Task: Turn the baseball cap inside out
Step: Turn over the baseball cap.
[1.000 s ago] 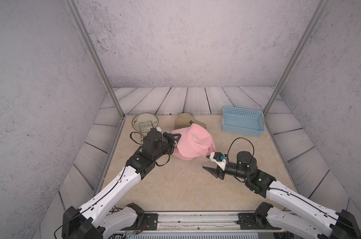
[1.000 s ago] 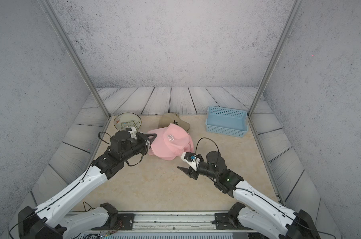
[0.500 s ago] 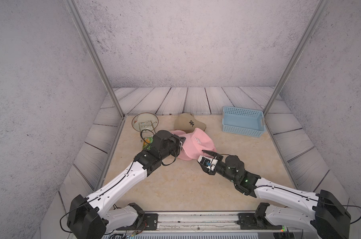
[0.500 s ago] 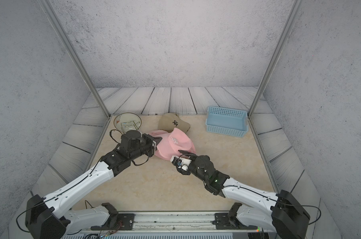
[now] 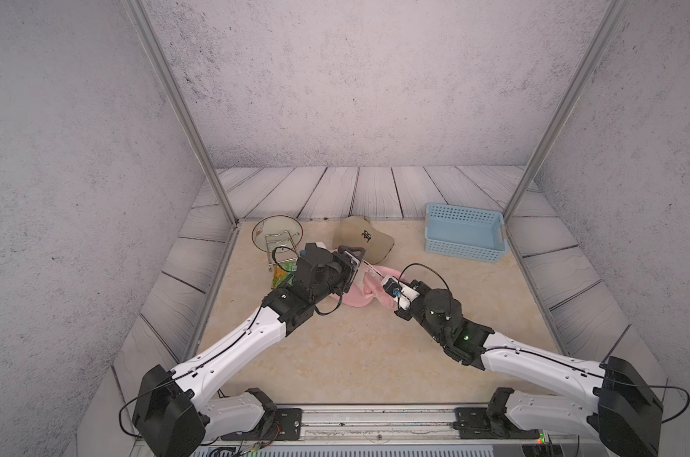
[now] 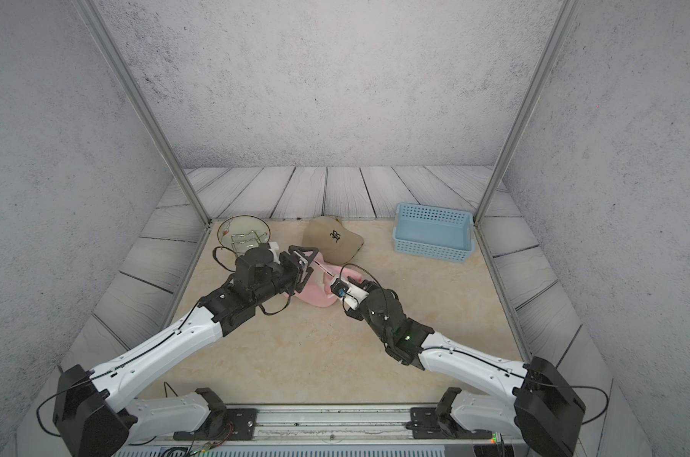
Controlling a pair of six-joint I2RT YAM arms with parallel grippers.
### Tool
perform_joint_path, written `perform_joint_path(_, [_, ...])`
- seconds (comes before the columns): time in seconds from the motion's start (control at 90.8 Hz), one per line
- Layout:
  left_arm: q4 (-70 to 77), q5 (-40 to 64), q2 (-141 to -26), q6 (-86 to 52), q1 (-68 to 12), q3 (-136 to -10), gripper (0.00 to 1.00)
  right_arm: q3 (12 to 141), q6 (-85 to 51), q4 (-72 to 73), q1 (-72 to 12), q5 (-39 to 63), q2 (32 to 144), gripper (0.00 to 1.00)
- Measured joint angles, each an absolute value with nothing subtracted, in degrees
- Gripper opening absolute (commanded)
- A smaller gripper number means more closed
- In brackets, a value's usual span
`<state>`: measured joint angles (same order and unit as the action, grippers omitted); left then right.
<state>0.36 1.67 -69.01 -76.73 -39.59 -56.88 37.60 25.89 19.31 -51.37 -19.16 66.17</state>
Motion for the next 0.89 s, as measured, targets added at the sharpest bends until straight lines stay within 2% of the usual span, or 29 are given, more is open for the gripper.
perform_joint_path(0.231, [3.4,2.4,-66.3,-30.7,-39.7,-57.3,0.84,44.2,18.0,4.8,-46.0,-12.4,66.0,0.0])
perform_joint_path(0.429, [2.5,9.0,-65.6,-2.7,-39.0,-56.2,0.9,48.1,12.1,-6.8,-39.6,-0.2,64.0,0.0])
perform_joint_path(0.517, [1.2,13.6,-65.7,5.5,-38.2,-55.5,0.94,49.3,10.9,-10.1,-38.1,4.2,62.9,0.0])
perform_joint_path(0.727, [-1.2,22.9,-68.8,15.5,-34.3,-55.6,0.93,50.2,10.4,-14.9,-37.9,13.0,60.8,0.0])
perform_joint_path(0.782, [-2.0,25.6,-70.0,16.8,-33.5,-55.8,0.9,50.2,10.4,-15.8,-38.0,14.6,60.4,0.0])
perform_joint_path(0.892, [-3.0,30.9,-71.4,17.9,-32.9,-56.0,0.77,50.2,10.4,-16.9,-37.9,16.8,60.2,0.0])
